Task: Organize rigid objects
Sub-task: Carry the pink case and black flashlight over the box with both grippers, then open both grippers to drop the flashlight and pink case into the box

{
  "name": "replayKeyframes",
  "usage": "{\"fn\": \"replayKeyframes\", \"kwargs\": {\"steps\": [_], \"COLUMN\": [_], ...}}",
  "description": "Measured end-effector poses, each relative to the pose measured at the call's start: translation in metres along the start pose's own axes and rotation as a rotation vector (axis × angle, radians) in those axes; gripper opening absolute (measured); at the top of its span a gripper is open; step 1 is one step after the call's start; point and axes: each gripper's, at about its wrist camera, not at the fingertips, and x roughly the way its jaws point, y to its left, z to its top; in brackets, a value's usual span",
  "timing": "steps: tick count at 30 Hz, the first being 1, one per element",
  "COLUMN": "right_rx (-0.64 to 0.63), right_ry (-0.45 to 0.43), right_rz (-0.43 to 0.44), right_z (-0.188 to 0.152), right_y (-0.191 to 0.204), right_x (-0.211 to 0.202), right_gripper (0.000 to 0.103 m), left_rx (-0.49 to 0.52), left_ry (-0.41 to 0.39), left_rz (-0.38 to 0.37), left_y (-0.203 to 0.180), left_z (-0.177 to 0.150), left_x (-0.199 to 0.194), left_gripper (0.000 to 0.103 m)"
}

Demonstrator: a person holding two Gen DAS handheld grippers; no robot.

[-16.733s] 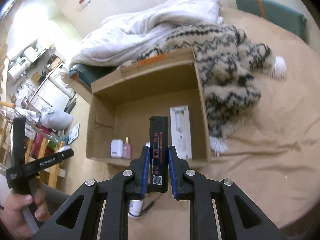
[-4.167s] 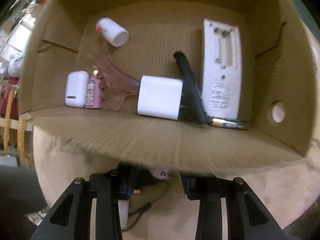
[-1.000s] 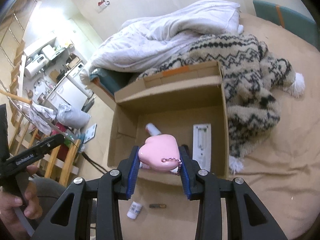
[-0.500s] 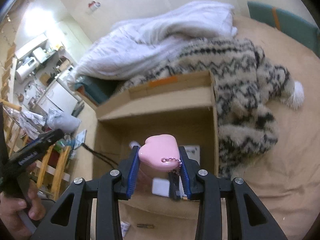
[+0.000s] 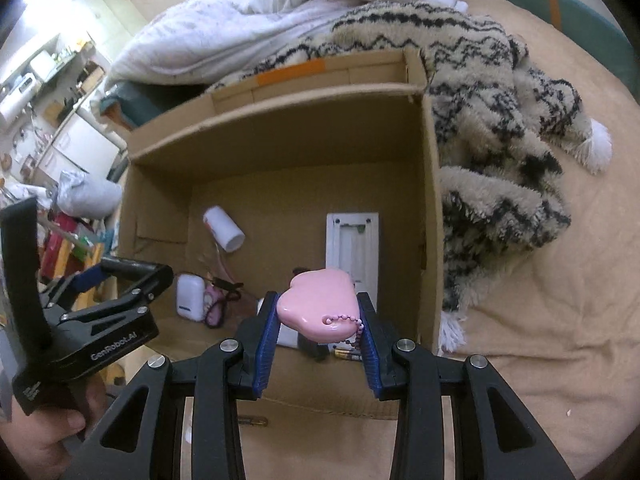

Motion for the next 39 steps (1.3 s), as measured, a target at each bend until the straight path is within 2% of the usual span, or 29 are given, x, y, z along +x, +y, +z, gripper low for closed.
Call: {"fn": "replayKeyframes", "kwargs": {"steps": [10,19,20,23,24,25,26,30,31,32,39], "right_rx": [-0.004,-0.007,-0.004,0.008,0.013,0.021,0.028,0.03,0.027,0.025,0.021], "right_ry": [0.053,0.051,0.051,0.041,0.039,0.031,0.018,-0.036,-0.043,-0.053,-0.053], "right_rz": [-0.037,-0.038,-0.036,-0.023,-0.016,0.002,0.018,0.067,0.063,0.064,0.047], "right_z": [-0.005,-0.004,-0.004,-0.003,-0.001,0.0,0.001,0.005,0.006,0.006,0.009], "right_y": [-0.003,-0.001,-0.002,-0.004,-0.004,-0.005,-0.005,-0.003,-0.002,-0.002,0.003], "right_x": [0.018,0.018,0.017,0.015,0.014,0.012,0.009,-0.004,-0.005,-0.007,-0.005], "right_gripper": [0.039,0.039,0.039,0.04,0.041,0.052,0.068,0.087,0.1,0.103,0.103], "left_rx": [0.008,-0.016,-0.027,-0.075,-0.086,-0.095,-0.103,-0.146,-0.151,-0.158,-0.157], "left_ry": [0.007,0.007,0.007,-0.001,-0.009,-0.017,-0.025,-0.075,-0.08,-0.08,-0.051], "left_rz": [-0.01,-0.034,-0.044,-0.076,-0.09,-0.107,-0.112,-0.133,-0.136,-0.139,-0.129], "left_y": [-0.001,0.001,0.002,0.01,0.012,0.014,0.016,0.024,0.025,0.027,0.027], "left_z": [0.0,0.001,0.002,0.002,0.003,0.003,0.004,0.007,0.007,0.008,0.008], "left_x": [0.001,0.0,0.0,-0.002,-0.003,-0.005,-0.007,-0.017,-0.018,-0.018,-0.014], "left_gripper": [0.086,0.087,0.088,0.1,0.101,0.101,0.101,0.102,0.102,0.102,0.102]}}
